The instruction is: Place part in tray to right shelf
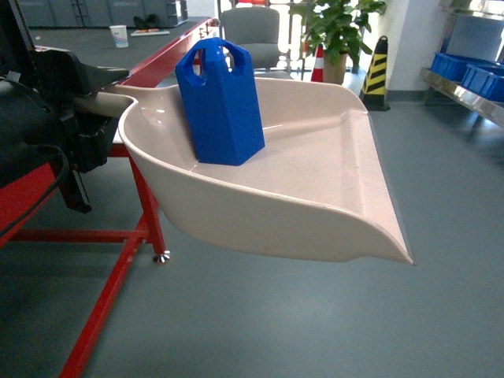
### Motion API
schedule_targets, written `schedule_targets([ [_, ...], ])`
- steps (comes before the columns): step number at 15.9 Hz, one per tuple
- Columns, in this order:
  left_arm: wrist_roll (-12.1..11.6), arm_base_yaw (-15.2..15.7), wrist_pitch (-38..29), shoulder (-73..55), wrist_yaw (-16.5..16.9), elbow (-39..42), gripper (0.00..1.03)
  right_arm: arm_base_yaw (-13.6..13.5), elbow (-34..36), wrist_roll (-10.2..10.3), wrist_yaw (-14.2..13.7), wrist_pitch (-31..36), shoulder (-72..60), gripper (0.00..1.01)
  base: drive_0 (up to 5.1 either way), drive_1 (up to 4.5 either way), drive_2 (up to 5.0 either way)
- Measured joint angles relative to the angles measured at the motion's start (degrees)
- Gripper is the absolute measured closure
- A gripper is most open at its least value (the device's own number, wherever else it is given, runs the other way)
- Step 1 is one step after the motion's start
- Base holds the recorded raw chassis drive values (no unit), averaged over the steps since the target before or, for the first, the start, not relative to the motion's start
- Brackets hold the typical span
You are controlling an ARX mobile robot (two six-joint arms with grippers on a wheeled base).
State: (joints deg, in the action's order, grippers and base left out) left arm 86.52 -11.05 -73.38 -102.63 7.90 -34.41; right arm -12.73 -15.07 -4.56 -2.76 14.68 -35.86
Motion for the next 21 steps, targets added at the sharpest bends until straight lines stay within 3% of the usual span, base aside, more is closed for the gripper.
schedule_targets([
  [21, 0.0, -0.2, -0.1, 0.0, 0.0, 0.0, 0.89, 0.0, 0.0, 0.0, 0.0, 0.1, 0.0, 0.03, 0.1, 4.34, -4.2],
])
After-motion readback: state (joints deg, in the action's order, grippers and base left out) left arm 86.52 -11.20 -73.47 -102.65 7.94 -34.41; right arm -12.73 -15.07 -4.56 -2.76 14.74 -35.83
